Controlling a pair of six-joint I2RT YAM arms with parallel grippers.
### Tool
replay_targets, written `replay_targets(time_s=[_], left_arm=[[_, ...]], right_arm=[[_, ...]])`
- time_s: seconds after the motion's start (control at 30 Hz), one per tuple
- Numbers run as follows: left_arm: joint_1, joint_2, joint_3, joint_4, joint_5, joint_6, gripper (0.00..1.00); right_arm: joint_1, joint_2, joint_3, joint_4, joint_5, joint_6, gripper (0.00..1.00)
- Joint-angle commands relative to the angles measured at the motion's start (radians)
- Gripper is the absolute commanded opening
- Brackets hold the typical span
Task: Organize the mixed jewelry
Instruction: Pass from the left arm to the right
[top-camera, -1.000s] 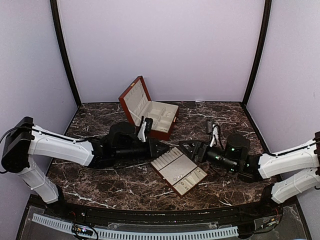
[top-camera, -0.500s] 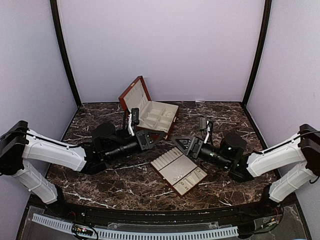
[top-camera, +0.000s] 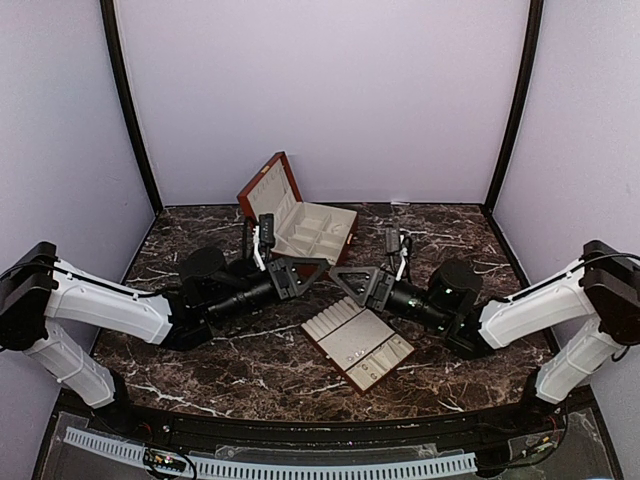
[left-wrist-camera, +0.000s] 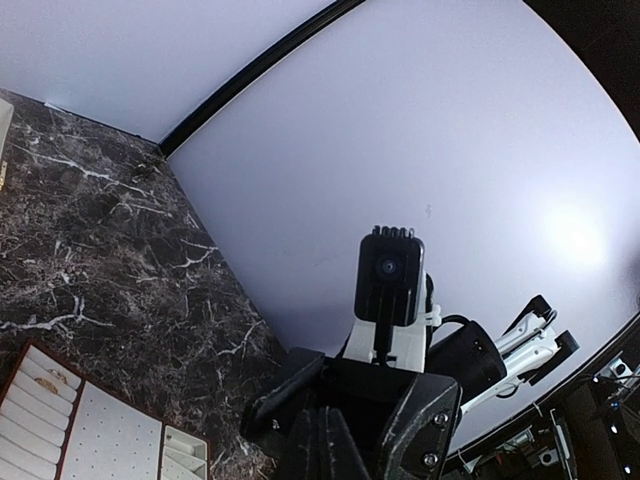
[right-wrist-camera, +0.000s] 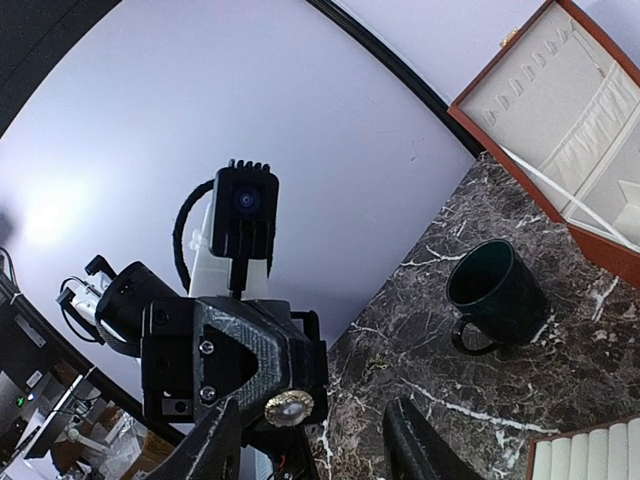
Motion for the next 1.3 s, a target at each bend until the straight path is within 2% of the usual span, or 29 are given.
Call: replay_targets(time_s=[0.0,0.47,0.77,1.27], left_arm=[[0.002,-0.041,-0.016,0.058,0.013,0.005,0.00],[0.001,-0.034,-0.018,0.076,0.019,0.006,0.00],[0.002,-0.032,-0.022,0.084,0.019,0.003,0.00],[0.002,-0.027,-0.025,0.092,0.021,-0.005,0.00]], right_arm=[[0.003,0.019,0.043,0.074,-0.040,0.000,0.46],[-0.005,0.047,0.061,0.114,-0.056,0.025,0.29],[-0.012,0.044,0.063,0.116,-0.035,0.035,0.29],[-0.014,0.039,0.062,0.121,-0.026,0.031,0.07]])
